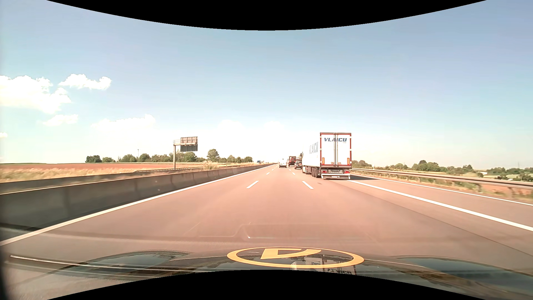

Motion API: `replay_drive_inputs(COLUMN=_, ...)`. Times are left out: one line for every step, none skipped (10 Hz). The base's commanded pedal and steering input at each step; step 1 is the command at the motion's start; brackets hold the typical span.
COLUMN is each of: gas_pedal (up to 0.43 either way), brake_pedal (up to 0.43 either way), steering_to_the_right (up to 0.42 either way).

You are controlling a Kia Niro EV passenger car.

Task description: Follow the waypoints while adhering to traffic rules and regulations

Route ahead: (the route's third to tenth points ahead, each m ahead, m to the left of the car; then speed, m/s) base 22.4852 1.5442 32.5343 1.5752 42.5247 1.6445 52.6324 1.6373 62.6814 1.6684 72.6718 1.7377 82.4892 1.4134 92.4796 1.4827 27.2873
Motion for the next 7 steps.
replay_drive_inputs(gas_pedal=0.358, brake_pedal=0.0, steering_to_the_right=-0.003)
replay_drive_inputs(gas_pedal=0.398, brake_pedal=0.0, steering_to_the_right=-0.003)
replay_drive_inputs(gas_pedal=0.409, brake_pedal=0.0, steering_to_the_right=-0.003)
replay_drive_inputs(gas_pedal=0.421, brake_pedal=0.0, steering_to_the_right=-0.003)
replay_drive_inputs(gas_pedal=0.421, brake_pedal=0.0, steering_to_the_right=-0.003)
replay_drive_inputs(gas_pedal=0.421, brake_pedal=0.0, steering_to_the_right=-0.003)
replay_drive_inputs(gas_pedal=0.429, brake_pedal=0.0, steering_to_the_right=-0.003)
